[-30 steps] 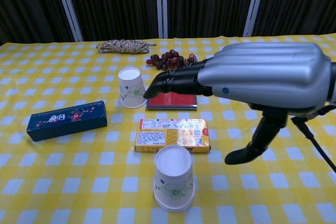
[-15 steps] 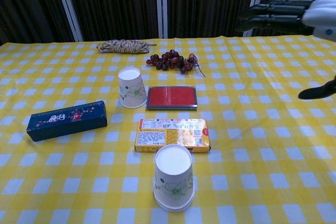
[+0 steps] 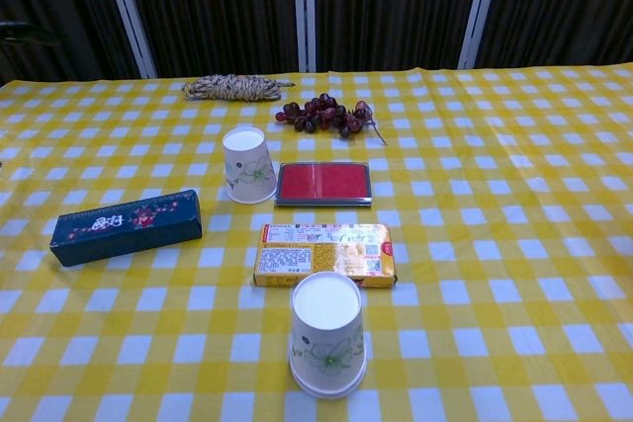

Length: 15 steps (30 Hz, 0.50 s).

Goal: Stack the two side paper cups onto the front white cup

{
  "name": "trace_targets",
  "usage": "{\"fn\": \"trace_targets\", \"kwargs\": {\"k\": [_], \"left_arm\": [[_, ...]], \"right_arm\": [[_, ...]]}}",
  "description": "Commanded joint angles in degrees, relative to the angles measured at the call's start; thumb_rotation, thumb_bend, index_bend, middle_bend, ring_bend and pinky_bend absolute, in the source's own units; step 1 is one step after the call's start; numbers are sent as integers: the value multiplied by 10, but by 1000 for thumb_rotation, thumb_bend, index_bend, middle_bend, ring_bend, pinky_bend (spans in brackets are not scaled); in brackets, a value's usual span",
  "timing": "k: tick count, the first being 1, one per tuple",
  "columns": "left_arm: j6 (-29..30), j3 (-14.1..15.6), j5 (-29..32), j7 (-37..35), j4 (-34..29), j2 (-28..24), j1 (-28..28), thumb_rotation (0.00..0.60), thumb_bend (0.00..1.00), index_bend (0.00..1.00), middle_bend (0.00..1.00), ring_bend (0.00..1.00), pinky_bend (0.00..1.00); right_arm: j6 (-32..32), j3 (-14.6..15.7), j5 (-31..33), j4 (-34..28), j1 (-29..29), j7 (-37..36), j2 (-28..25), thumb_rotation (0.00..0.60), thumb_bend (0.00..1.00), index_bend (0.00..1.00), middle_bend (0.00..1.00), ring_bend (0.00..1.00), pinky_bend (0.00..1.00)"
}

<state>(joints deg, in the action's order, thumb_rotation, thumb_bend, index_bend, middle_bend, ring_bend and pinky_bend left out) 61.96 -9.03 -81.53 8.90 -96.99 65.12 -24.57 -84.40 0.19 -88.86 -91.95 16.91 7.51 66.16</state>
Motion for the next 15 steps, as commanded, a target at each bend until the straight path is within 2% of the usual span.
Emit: {"fn": "trace_targets", "kwargs": {"k": [1, 4, 8, 11, 15], "left_arm": [[-62, -34, 30, 29, -15, 4, -65, 600, 0, 0, 0, 0, 17], [-99, -49, 42, 39, -9, 16, -103, 600, 0, 0, 0, 4, 83], [-152, -66, 59, 42, 29, 47, -159, 600, 0, 53, 6, 87, 210], [-190, -74, 76, 31, 81, 92, -201, 600, 0, 100, 33, 112, 232], [-214, -76, 92, 25, 152, 152, -243, 600, 13, 114, 42, 119, 238]], "right_arm": [[-10, -3, 8, -6, -12, 5, 5, 600, 0, 0, 0, 0, 0], [-16, -3, 11, -14, -22, 6, 4, 600, 0, 0, 0, 0, 0], [-17, -1, 13, -24, -30, 15, -4, 600, 0, 0, 0, 0, 0], [-22, -2, 9, -30, -35, 20, -8, 600, 0, 0, 0, 0, 0], [-28, -5, 2, -30, -41, 29, -8, 600, 0, 0, 0, 0, 0]]}}
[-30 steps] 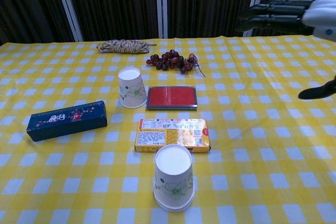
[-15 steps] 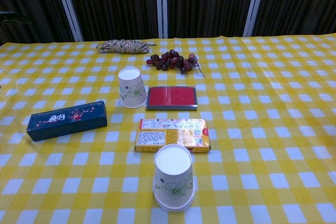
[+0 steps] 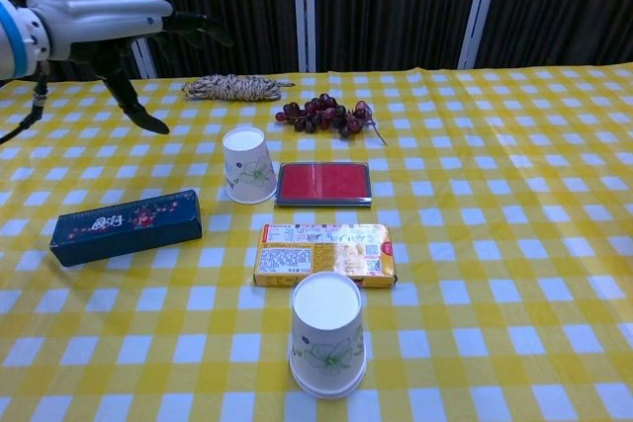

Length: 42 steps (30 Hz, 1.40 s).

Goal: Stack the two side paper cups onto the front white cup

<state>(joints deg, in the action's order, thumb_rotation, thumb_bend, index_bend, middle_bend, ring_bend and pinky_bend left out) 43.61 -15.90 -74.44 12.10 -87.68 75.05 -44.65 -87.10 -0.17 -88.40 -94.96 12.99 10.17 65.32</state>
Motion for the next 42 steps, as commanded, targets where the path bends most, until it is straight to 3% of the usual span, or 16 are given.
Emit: {"fn": "trace_targets", "kwargs": {"k": [1, 7, 12, 18, 27, 35, 42], "left_arm": [[-34, -7, 25, -8, 70, 63, -49, 600, 27, 115, 43, 119, 236], [-51, 1, 42, -12, 130, 108, -79, 600, 108, 124, 68, 129, 231], [-64, 13, 50, -21, 160, 125, -90, 600, 112, 151, 107, 155, 262], [-67, 23, 54, -36, 182, 135, -94, 600, 115, 203, 168, 215, 352], [-50, 34, 49, -32, 222, 160, -98, 600, 203, 300, 284, 328, 458], [-38, 40, 47, -35, 235, 171, -101, 600, 220, 450, 398, 434, 529], [-35, 42, 47, -45, 226, 165, -101, 600, 220, 497, 432, 461, 548]], "right_arm": [[0, -2, -3, 1, -3, 3, 1, 600, 0, 0, 0, 0, 0], [14, -10, 5, 12, -2, -1, 4, 600, 0, 0, 0, 0, 0], [22, -13, 7, 17, -3, -3, 6, 600, 0, 0, 0, 0, 0], [30, -16, 8, 18, -4, -6, 7, 600, 0, 0, 0, 0, 0], [28, -21, 6, 18, -7, -8, 6, 600, 0, 0, 0, 0, 0], [24, -26, 1, 21, -11, -11, 9, 600, 0, 0, 0, 0, 0], [21, -29, -4, 21, -14, -11, 10, 600, 0, 0, 0, 0, 0]]}}
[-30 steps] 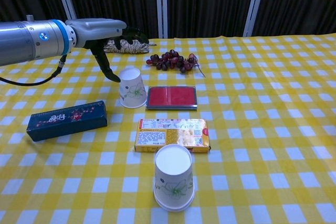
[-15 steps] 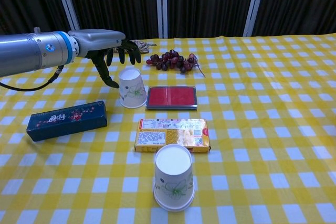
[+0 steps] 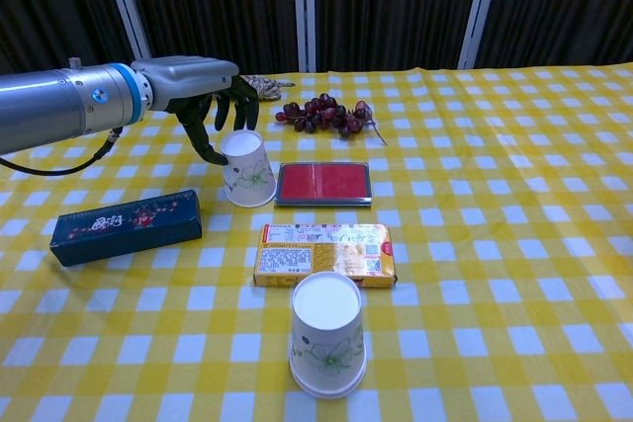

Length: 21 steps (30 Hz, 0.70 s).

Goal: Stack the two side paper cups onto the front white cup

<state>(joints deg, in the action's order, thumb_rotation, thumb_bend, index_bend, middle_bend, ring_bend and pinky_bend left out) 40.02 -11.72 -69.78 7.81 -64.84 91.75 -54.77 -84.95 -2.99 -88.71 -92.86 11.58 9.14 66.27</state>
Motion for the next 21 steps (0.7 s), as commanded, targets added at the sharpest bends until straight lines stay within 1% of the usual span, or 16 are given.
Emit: {"fn": "trace_targets", "kwargs": {"k": [1, 7, 12, 15, 21], "left_arm": [[2, 0, 0, -3, -5, -4, 0, 600, 220, 497, 432, 461, 548], [28, -7, -8, -19, -35, -25, 7, 600, 220, 498, 432, 461, 548], [58, -18, -22, -41, -94, -69, 18, 600, 220, 498, 432, 461, 548], [84, -22, -49, -66, -171, -119, 31, 600, 220, 499, 432, 461, 548], [87, -7, -95, -90, -280, -185, 40, 600, 220, 500, 432, 461, 548]], "right_arm": [[0, -1, -1, 0, -1, -1, 0, 600, 0, 0, 0, 0, 0], [-3, -3, -3, -1, -4, -4, -2, 600, 0, 0, 0, 0, 0], [-6, -6, -6, -2, -6, -6, -3, 600, 0, 0, 0, 0, 0], [-10, -7, -8, -5, -9, -7, -5, 600, 0, 0, 0, 0, 0], [-10, -10, -8, -5, -10, -6, -5, 600, 0, 0, 0, 0, 0]]}}
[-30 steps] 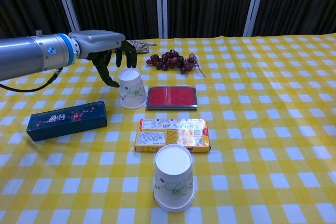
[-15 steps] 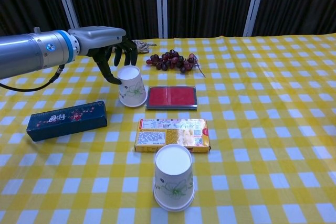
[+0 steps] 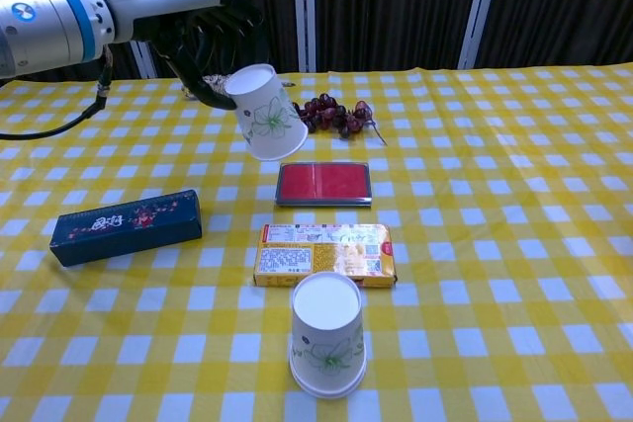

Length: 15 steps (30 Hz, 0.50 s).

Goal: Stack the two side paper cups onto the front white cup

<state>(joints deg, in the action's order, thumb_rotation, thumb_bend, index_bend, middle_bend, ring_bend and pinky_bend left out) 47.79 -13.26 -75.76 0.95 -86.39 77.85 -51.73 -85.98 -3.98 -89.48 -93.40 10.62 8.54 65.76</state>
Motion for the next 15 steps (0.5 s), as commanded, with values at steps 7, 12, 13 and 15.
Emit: {"fn": "trace_targets", "kwargs": {"k": [7, 12, 13, 15], "left_arm": [[-2, 36, -93, -49, -164, -94, 9, 600, 220, 500, 432, 461, 548], [-9, 59, -137, -47, -199, -112, 5, 600, 220, 500, 432, 461, 548], [-10, 63, -142, -42, -204, -112, 4, 600, 220, 500, 432, 461, 548], [-13, 71, -149, -41, -214, -114, 5, 600, 220, 500, 432, 461, 548]], "right_arm": [[1, -2, -2, -1, -1, 7, 2, 600, 0, 0, 0, 0, 0], [0, -5, 2, -1, -3, 8, 2, 600, 0, 0, 0, 0, 0], [0, -6, 3, -1, -3, 8, 2, 600, 0, 0, 0, 0, 0], [1, -7, 5, 0, -3, 8, 1, 600, 0, 0, 0, 0, 0]]}}
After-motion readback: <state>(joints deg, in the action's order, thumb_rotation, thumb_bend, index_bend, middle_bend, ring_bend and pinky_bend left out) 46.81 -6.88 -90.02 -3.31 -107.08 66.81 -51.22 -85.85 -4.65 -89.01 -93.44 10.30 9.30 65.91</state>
